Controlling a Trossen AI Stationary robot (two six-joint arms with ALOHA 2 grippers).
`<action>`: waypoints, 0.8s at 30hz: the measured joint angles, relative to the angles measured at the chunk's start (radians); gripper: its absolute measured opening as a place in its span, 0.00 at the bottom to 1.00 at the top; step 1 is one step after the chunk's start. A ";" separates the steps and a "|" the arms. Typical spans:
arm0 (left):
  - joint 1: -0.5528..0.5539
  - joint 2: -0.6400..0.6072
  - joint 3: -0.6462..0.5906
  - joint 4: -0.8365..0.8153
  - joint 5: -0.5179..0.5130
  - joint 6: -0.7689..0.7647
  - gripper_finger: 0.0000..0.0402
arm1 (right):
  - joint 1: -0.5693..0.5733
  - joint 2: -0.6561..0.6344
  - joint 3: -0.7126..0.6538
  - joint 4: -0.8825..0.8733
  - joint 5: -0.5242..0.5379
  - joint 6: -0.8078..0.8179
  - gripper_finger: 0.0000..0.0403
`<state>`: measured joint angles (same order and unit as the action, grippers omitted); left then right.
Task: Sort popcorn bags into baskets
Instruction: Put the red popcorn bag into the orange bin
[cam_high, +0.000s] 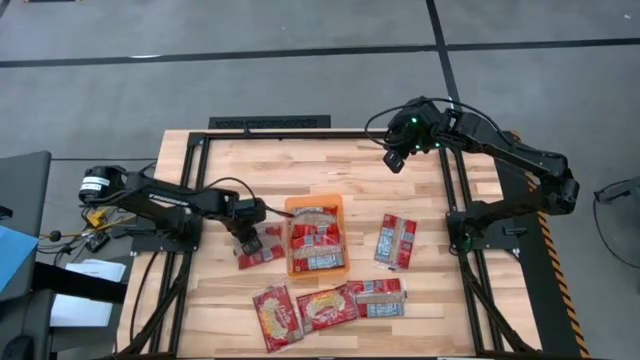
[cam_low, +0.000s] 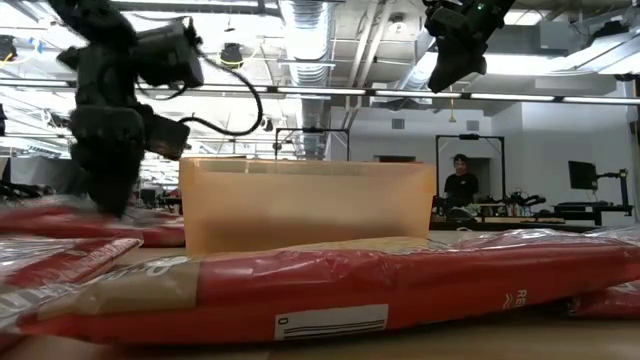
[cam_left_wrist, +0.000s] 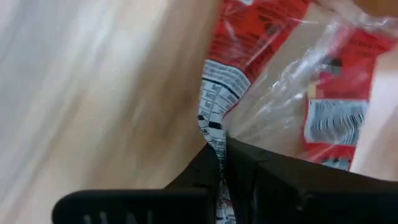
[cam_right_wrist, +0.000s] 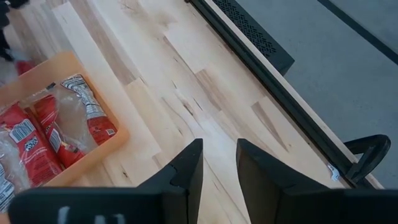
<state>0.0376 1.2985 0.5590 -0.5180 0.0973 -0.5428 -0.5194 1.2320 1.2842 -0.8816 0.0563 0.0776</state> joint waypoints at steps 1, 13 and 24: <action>0.000 -0.001 0.029 -0.039 0.004 0.003 0.00 | 0.000 0.000 0.000 0.000 0.000 0.000 0.30; 0.000 -0.003 0.372 -0.420 -0.021 0.088 0.00 | 0.000 0.000 0.000 -0.001 0.000 -0.011 0.29; 0.049 0.015 0.558 -0.299 -0.111 0.194 0.00 | 0.000 0.000 0.000 -0.002 0.000 -0.011 0.29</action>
<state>0.0869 1.3138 1.1168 -0.8170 -0.0139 -0.3483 -0.5194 1.2320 1.2842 -0.8831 0.0565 0.0666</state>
